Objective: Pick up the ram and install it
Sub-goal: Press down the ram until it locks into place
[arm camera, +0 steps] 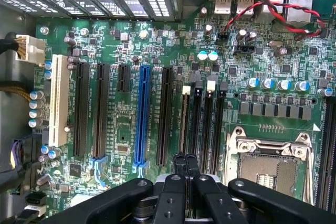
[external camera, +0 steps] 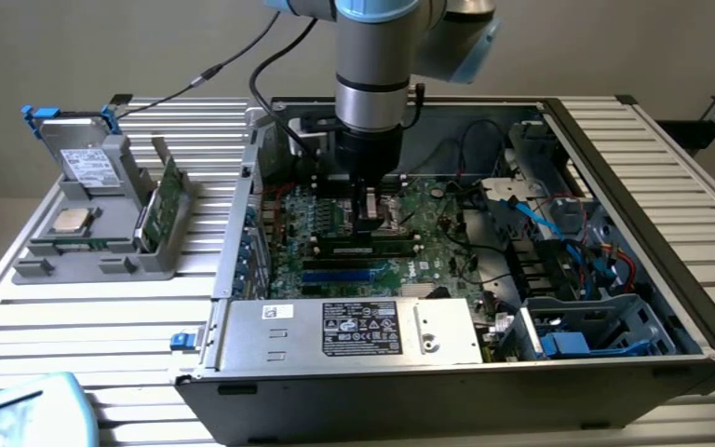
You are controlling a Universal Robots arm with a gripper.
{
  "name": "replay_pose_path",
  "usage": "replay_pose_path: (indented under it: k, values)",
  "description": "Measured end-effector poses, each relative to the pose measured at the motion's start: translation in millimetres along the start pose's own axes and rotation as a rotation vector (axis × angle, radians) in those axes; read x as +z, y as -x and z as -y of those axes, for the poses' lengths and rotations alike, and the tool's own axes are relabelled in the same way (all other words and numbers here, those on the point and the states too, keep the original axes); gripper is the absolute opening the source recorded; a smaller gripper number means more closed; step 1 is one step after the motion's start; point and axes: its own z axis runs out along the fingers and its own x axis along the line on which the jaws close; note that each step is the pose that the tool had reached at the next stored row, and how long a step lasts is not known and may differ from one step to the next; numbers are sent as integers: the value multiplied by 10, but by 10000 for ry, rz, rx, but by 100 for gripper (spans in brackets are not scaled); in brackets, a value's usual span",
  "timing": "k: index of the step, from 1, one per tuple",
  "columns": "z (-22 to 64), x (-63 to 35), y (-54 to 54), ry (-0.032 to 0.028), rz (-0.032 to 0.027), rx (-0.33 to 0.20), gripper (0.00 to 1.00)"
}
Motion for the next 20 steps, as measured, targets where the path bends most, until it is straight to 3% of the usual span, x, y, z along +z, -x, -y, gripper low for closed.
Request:
replay_pose_path:
  k: [5,9,13,16,20]
  values:
    - [-2,-38,-3,-8,36,3,11]
    - [-5,-95,-45,27,63,-3,11]
    - [16,-114,-121,23,187,-7,11]
    - [78,-117,-165,16,295,-9,11]
    - [140,-120,-172,12,346,-11,11]
